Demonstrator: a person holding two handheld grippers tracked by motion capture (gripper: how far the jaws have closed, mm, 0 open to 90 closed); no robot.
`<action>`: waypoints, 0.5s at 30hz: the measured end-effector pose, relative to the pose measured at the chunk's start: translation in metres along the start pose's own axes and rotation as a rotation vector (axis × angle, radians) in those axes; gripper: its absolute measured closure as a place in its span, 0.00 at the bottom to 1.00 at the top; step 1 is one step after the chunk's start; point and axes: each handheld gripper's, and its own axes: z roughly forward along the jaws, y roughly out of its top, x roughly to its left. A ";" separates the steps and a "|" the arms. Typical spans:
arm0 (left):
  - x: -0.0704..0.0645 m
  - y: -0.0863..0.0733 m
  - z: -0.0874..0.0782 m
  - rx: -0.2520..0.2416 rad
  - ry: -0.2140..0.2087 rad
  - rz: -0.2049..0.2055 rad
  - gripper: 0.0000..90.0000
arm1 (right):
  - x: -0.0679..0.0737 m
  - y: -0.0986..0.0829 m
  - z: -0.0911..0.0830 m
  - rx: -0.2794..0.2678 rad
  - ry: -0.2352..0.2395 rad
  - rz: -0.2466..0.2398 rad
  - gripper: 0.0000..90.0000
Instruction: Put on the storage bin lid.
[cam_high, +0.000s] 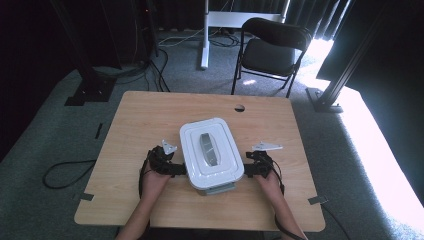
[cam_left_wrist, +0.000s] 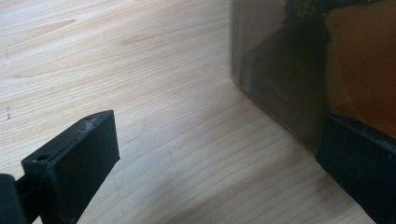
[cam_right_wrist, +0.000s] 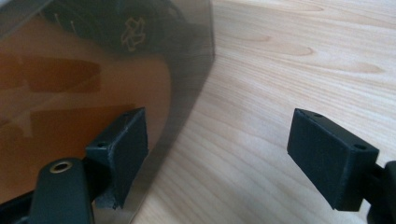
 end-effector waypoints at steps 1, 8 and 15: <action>0.000 0.001 0.001 0.002 0.002 0.000 0.00 | 0.000 -0.003 -0.003 -0.006 0.007 0.000 0.22; 0.002 0.003 0.001 -0.007 -0.015 -0.009 0.00 | 0.002 -0.007 -0.008 0.002 0.022 -0.020 0.20; 0.015 -0.007 -0.001 -0.034 -0.005 -0.036 0.00 | 0.001 -0.009 -0.024 -0.029 -0.015 -0.032 0.16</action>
